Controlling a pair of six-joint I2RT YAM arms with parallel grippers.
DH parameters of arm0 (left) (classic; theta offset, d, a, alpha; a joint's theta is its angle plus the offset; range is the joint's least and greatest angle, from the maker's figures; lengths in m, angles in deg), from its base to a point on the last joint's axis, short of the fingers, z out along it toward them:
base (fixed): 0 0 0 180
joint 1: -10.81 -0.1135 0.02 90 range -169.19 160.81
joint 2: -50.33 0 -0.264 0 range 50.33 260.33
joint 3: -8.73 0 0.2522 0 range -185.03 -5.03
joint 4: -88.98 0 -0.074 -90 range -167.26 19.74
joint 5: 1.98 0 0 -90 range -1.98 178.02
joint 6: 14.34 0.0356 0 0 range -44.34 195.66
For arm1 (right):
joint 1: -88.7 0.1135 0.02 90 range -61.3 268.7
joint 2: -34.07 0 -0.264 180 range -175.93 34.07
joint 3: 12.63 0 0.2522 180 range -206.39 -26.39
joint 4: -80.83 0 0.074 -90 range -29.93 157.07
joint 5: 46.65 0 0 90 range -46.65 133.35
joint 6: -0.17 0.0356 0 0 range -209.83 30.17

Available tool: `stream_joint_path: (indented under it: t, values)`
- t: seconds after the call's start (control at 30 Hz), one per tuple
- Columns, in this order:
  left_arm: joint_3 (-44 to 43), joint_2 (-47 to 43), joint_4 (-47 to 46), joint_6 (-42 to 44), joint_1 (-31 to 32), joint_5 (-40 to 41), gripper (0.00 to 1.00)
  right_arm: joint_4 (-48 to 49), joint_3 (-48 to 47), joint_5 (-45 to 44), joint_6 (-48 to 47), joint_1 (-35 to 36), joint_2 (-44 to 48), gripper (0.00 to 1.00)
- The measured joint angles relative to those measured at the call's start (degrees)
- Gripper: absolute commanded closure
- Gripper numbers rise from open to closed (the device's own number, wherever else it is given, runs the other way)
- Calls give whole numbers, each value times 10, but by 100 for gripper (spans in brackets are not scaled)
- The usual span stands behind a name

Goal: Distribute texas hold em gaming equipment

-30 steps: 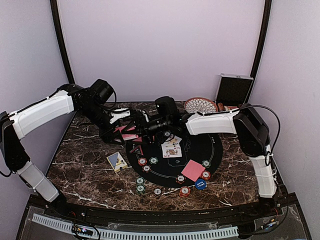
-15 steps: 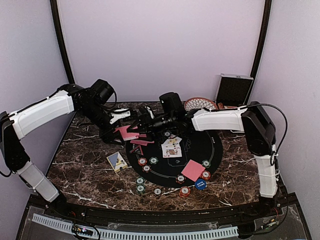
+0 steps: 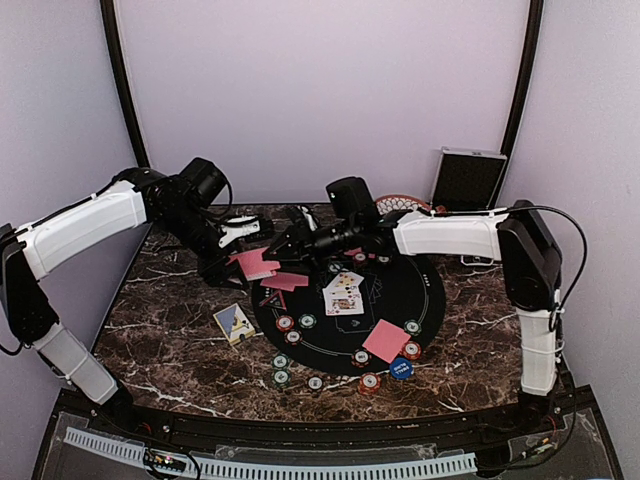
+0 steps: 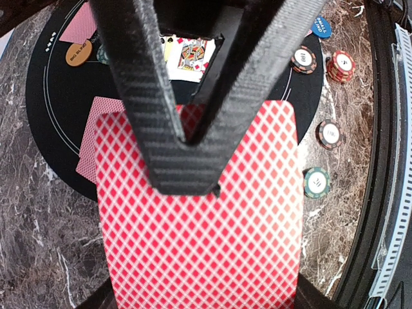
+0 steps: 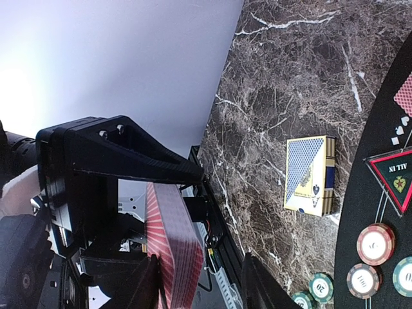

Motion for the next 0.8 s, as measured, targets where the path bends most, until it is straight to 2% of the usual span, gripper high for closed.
stream_joint_path:
  t: [0.2, 0.63, 0.8]
  values:
    - [1, -6, 0, 0, 0, 2, 100, -24, 12, -10, -7, -3, 29, 70]
    - [3, -13, 0, 0, 0, 5, 100, -16, 38, -9, 7, -4, 50, 71]
    - [3, -13, 0, 0, 0, 7, 100, -10, 38, -7, 14, -3, 50, 75]
